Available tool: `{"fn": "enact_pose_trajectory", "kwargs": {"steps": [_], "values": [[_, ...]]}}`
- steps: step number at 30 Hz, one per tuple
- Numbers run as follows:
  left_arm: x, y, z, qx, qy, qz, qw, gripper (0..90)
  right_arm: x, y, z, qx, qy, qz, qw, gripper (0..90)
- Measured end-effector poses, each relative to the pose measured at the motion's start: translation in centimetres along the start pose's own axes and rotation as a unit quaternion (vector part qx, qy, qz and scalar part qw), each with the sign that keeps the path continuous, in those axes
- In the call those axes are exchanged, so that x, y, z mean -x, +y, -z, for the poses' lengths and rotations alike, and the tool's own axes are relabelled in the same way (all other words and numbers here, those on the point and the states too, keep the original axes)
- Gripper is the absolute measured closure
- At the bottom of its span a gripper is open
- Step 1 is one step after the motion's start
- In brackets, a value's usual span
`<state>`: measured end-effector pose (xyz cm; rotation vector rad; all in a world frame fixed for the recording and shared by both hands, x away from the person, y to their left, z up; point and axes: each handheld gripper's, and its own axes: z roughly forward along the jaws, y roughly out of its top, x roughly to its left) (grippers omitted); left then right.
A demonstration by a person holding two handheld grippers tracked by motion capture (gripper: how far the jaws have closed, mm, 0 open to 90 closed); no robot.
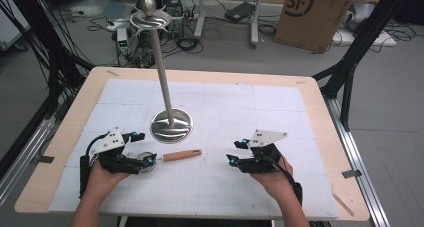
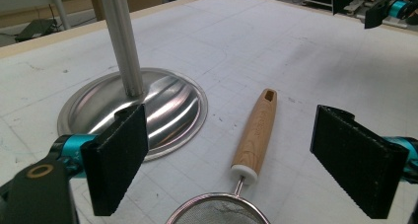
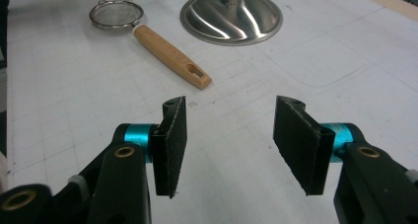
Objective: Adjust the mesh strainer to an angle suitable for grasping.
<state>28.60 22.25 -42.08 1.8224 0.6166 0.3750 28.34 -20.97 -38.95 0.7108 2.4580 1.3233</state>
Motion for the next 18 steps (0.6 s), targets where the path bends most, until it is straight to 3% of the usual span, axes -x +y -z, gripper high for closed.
{"fn": "enact_pose_trajectory", "kwargs": {"steps": [10, 18], "values": [[0.1, 0.0, -0.1, -0.005, 0.001, -0.002, 1.0, 15.4, 0.7, -2.4, 2.7, 0.03, -0.023, -0.023, 0.999, 44.3], [0.2, 0.0, -0.3, -0.007, -0.001, -0.004, 1.0, 15.4, 1.2, -3.1, 3.9, 0.042, -0.032, -0.033, 0.9981, 42.8]]}}
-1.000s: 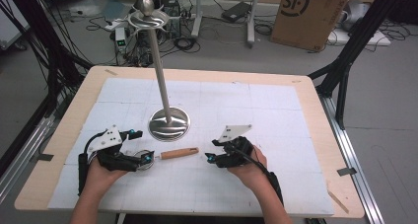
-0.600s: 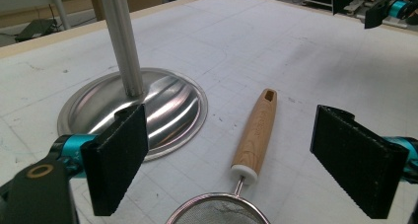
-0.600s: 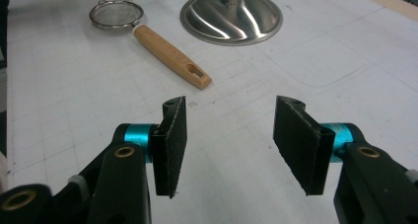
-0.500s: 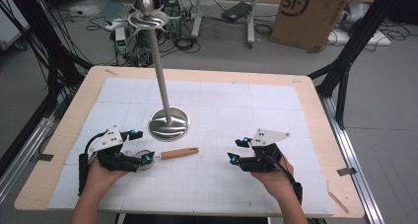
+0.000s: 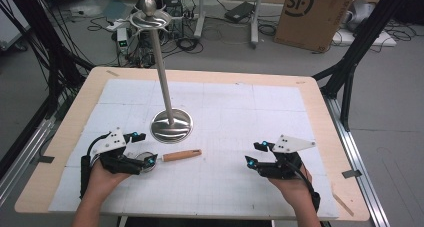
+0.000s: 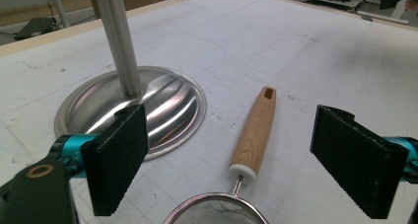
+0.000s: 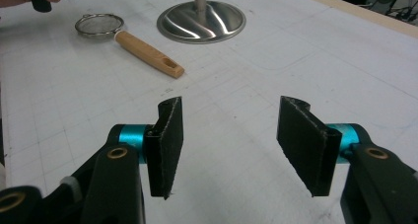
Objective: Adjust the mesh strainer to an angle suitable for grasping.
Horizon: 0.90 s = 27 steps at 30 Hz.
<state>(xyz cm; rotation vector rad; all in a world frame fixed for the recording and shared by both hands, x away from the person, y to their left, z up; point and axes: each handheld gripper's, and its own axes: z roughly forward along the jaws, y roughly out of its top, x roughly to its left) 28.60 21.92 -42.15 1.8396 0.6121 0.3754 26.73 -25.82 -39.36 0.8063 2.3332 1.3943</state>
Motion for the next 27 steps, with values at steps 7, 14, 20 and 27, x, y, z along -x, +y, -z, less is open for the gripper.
{"fn": "enact_pose_trajectory", "kwargs": {"steps": [7, 14, 20, 27], "values": [[0.0, 0.0, 0.0, 0.0, -0.003, 0.001, 1.0, 15.4, 0.7, -0.3, 0.7, 0.009, -0.008, -0.01, 0.9999, 39.5], [-0.1, 0.0, 0.2, 0.002, -0.002, 0.001, 1.0, 15.4, 1.3, -0.4, 1.0, 0.017, -0.016, -0.015, 0.9996, 36.0], [0.0, 0.1, 0.1, 0.004, -0.002, 0.0, 1.0, 15.4, 1.6, -0.6, 1.7, 0.029, -0.024, -0.025, 0.999, 34.5], [0.0, 0.1, 0.0, -0.002, -0.001, -0.001, 1.0, 15.4, 1.9, -0.8, 1.8, 0.03, -0.03, -0.029, 0.9987, 33.3]]}}
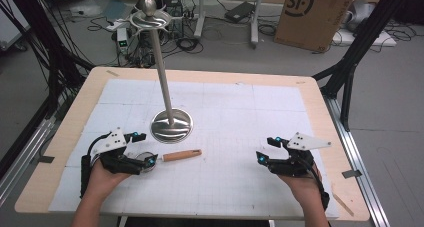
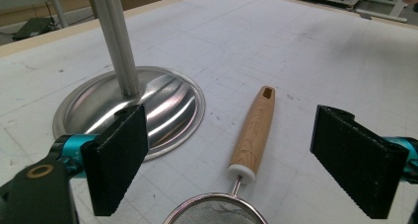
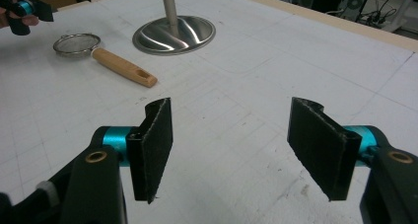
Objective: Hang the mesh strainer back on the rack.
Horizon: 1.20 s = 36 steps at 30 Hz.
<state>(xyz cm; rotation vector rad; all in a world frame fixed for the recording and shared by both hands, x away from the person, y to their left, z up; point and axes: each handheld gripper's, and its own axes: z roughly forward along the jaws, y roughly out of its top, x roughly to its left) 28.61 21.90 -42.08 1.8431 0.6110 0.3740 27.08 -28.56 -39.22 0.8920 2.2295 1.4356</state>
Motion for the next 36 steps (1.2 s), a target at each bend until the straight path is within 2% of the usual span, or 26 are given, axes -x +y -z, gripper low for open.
{"fn": "enact_pose_trajectory", "kwargs": {"steps": [11, 17, 22, 27, 29, 34, 36], "values": [[0.1, 0.0, -0.2, -0.013, 0.0, -0.002, 0.9999, 15.4, -0.1, 0.0, 0.1, 0.0, 0.001, -0.001, 1.0, 33.2], [0.5, 0.3, -0.5, -0.026, -0.003, -0.013, 0.9996, 15.6, 0.0, 0.2, 0.3, 0.002, -0.002, 0.001, 1.0, 33.2], [0.4, 0.5, -1.2, -0.053, -0.005, -0.02, 0.9984, 16.2, 0.0, 0.1, 0.5, 0.004, -0.005, -0.001, 1.0, 33.2], [0.4, 1.2, -2.1, -0.091, -0.009, -0.036, 0.9952, 17.2, -0.1, 0.1, 0.5, 0.004, -0.003, 0.002, 1.0, 33.2], [0.4, 1.5, -2.6, -0.11, -0.013, -0.042, 0.993, 17.7, -0.2, 0.2, 0.5, 0.004, -0.003, 0.002, 1.0, 33.2], [0.5, 2.2, -3.8, -0.155, -0.027, -0.057, 0.9859, 22.2, -0.1, 0.1, 0.4, 0.004, -0.002, 0.002, 1.0, 33.2], [0.6, 2.4, -4.3, -0.174, -0.026, -0.066, 0.9822, 23.4, -0.1, 0.1, 0.4, 0.005, -0.002, 0.002, 1.0, 33.2]]}}
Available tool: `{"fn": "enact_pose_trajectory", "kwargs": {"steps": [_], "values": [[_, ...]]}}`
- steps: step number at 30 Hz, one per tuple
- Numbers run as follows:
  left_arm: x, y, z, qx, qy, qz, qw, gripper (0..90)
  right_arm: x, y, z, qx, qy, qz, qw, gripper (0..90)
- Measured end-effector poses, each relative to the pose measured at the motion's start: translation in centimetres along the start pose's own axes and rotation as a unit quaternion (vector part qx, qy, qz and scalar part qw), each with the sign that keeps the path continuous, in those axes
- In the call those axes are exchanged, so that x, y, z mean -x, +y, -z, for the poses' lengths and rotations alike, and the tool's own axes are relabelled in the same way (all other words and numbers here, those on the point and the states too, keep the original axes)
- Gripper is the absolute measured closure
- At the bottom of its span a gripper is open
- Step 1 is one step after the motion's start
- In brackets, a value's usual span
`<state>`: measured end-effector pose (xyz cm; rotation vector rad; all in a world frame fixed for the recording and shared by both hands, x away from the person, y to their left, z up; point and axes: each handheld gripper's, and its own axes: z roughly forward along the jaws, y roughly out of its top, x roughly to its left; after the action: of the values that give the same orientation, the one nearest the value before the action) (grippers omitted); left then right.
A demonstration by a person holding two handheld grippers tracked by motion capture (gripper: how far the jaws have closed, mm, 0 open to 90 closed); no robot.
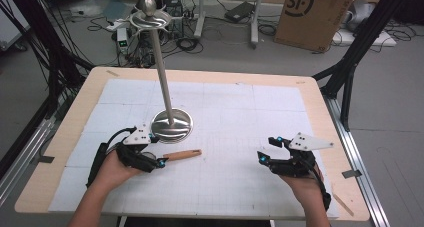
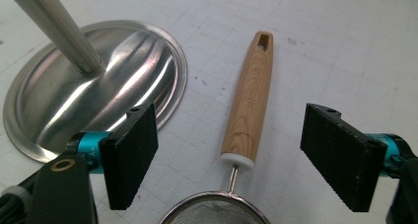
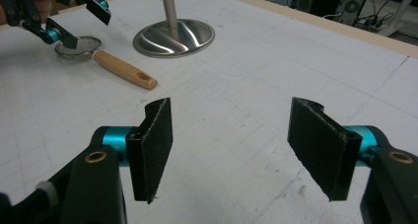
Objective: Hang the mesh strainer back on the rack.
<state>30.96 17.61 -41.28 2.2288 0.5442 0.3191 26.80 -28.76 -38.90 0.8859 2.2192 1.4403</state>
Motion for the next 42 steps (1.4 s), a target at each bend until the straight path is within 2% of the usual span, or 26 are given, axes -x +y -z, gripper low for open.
{"fn": "enact_pose_trajectory", "kwargs": {"steps": [4, 8, 12, 14, 20, 22, 25, 30, 40, 42], "values": [[-0.2, 0.5, -0.7, -0.032, -0.002, -0.009, 0.9995, 26.7, 0.0, 0.0, 0.0, -0.001, 0.001, -0.002, 1.0, 33.2], [-0.3, 0.7, -1.3, -0.063, -0.006, -0.016, 0.9979, 29.8, 0.0, -0.1, -0.1, -0.004, 0.001, -0.002, 1.0, 33.2], [-0.4, 0.9, -1.6, -0.09, -0.022, -0.017, 0.9956, 37.8, -0.1, -0.1, -0.3, -0.007, 0.003, 0.001, 1.0, 33.2], [-0.4, 1.1, -1.8, -0.093, -0.03, -0.008, 0.9952, 41.8, -0.1, 0.0, -0.3, -0.005, 0.004, 0.002, 1.0, 33.2], [-0.2, 1.7, -2.5, -0.135, -0.046, -0.029, 0.9894, 48.5, -0.1, -0.1, -0.2, -0.004, 0.004, -0.001, 1.0, 33.2], [-0.2, 2.0, -2.7, -0.138, -0.049, -0.03, 0.9888, 50.6, 0.0, -0.1, -0.2, -0.003, 0.003, 0.0, 1.0, 33.2], [-0.3, 2.1, -2.9, -0.155, -0.053, -0.031, 0.9861, 57.4, 0.0, -0.1, -0.1, -0.005, 0.003, -0.001, 1.0, 33.2], [-0.3, 1.9, -3.3, -0.174, -0.057, -0.028, 0.9827, 61.6, 0.0, -0.1, -0.2, -0.005, 0.004, -0.002, 1.0, 33.2], [0.0, 2.2, -3.2, -0.18, -0.038, -0.005, 0.9829, 68.4, -0.1, -0.1, -0.3, -0.005, 0.004, -0.001, 1.0, 33.2], [0.0, 2.2, -3.2, -0.183, -0.038, -0.011, 0.9824, 68.4, -0.1, -0.1, -0.3, -0.005, 0.006, 0.0, 1.0, 33.2]]}}
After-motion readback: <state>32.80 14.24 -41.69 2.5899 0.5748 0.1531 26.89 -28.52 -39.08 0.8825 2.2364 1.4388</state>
